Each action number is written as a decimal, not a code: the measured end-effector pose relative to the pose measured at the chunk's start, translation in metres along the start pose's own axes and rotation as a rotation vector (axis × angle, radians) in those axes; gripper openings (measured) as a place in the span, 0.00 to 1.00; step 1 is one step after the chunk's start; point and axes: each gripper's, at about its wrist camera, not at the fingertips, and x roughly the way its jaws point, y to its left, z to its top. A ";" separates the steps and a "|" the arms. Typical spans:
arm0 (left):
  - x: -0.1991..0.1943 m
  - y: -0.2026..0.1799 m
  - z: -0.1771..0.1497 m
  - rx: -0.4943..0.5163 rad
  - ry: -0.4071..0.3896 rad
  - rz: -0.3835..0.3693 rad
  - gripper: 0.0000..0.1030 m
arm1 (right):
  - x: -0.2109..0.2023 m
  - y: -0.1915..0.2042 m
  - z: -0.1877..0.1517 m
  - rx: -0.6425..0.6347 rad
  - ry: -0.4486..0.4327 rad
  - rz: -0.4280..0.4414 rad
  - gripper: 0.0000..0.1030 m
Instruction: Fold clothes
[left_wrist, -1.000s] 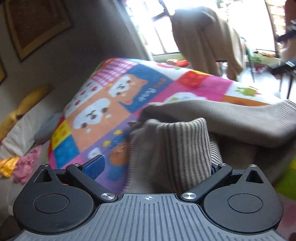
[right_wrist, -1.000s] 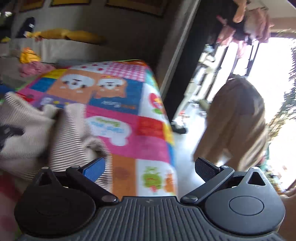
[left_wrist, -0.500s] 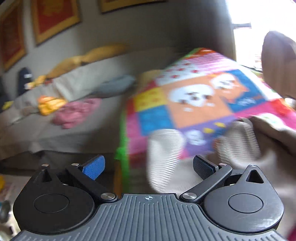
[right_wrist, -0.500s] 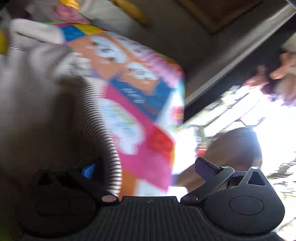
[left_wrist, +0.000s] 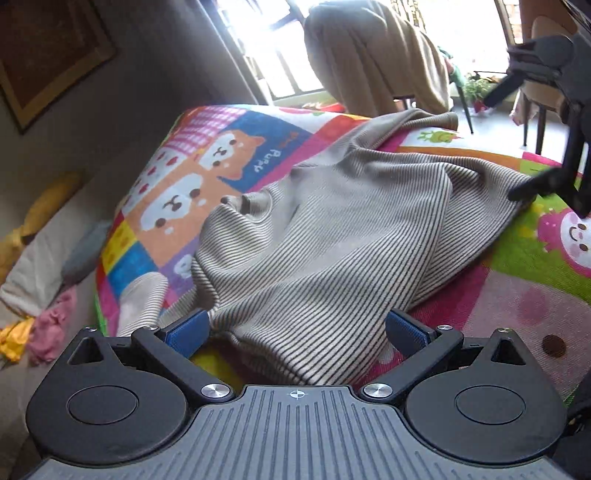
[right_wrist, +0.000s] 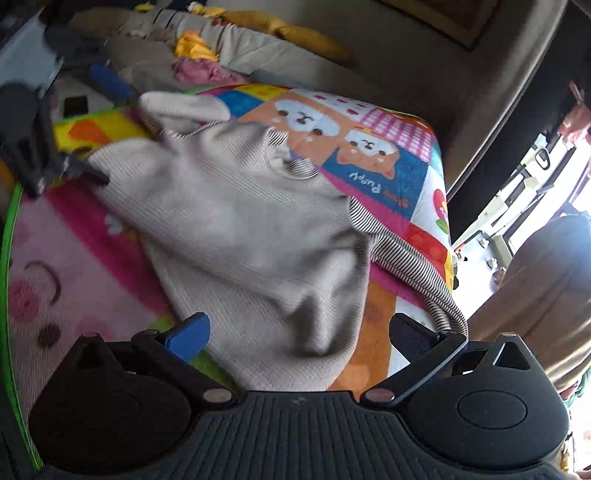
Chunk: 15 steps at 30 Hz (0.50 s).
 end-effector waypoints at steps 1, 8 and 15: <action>-0.006 0.001 0.000 -0.010 -0.006 0.015 1.00 | 0.002 0.006 -0.006 -0.028 0.008 -0.042 1.00; -0.031 -0.006 0.011 -0.097 -0.061 -0.046 1.00 | 0.020 -0.032 -0.003 0.259 -0.085 -0.421 1.00; -0.015 -0.057 0.007 0.034 -0.051 -0.037 1.00 | -0.031 -0.084 0.008 0.562 -0.289 -0.574 1.00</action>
